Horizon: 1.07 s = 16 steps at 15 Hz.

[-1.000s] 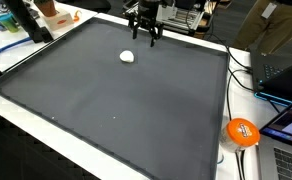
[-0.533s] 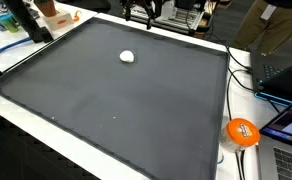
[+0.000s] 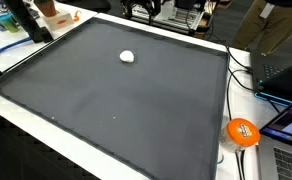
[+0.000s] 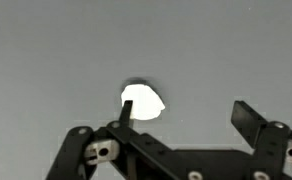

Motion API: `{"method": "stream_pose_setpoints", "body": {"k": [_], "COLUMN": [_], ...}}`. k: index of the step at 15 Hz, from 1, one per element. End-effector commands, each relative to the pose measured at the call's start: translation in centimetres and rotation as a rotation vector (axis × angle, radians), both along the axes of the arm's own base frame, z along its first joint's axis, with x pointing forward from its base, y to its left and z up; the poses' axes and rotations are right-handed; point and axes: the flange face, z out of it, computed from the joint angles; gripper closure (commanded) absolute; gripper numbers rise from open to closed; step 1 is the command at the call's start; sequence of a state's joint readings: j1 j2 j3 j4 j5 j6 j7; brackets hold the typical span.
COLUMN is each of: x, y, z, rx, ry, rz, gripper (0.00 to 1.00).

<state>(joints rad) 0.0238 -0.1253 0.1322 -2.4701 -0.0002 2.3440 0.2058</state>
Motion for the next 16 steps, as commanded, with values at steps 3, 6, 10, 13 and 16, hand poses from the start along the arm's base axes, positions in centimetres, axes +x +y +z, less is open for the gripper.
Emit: {"method": "stream_pose_setpoints", "body": {"k": [3,6,10,13,16], "x": [0.2,0.1,0.6,1.7,2.9], "y": [-1.9,-1.7,-1.4,-1.6,-2.0], "z": [-0.2,0.0,-2.3,-4.4,-6.8], "rx": [0.059,0.063,0.083,0.060,0.036], "ry": [0.083,0.060,0.059,0.037,0.038], "rz": [-0.006,-0.007,-0.039,-0.096,-0.173], "gripper": [0.00,0.00,0.00,0.00,0.03]}}
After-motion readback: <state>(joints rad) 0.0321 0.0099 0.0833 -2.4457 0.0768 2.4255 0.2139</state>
